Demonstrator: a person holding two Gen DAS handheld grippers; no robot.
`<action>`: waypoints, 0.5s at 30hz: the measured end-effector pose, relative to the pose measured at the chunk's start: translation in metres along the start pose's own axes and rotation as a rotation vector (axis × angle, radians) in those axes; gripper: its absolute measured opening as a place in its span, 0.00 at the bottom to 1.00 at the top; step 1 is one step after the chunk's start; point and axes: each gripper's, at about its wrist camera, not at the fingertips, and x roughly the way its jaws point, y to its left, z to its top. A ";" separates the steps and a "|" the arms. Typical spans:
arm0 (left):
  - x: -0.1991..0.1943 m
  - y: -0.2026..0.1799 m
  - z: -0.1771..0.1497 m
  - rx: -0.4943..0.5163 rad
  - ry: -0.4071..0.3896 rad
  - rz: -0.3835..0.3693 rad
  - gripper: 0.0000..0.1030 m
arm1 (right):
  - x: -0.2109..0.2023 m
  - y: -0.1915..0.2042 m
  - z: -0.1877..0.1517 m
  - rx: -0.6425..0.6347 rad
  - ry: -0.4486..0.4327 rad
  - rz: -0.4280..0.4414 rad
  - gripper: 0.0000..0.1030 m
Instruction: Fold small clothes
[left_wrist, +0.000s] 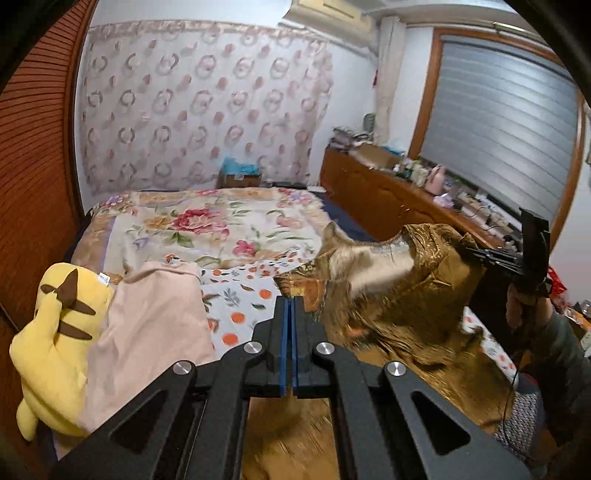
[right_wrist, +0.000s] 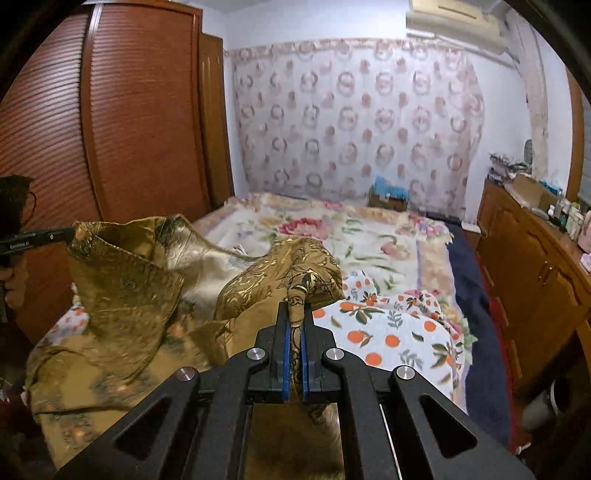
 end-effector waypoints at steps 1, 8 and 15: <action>-0.007 -0.002 -0.003 -0.002 -0.006 -0.006 0.02 | -0.013 0.005 -0.006 0.004 -0.010 0.005 0.04; -0.075 -0.021 -0.050 -0.007 -0.024 -0.025 0.02 | -0.087 0.025 -0.071 0.034 -0.016 0.042 0.04; -0.104 -0.026 -0.090 -0.011 -0.016 0.008 0.02 | -0.145 0.025 -0.122 0.077 0.071 0.089 0.04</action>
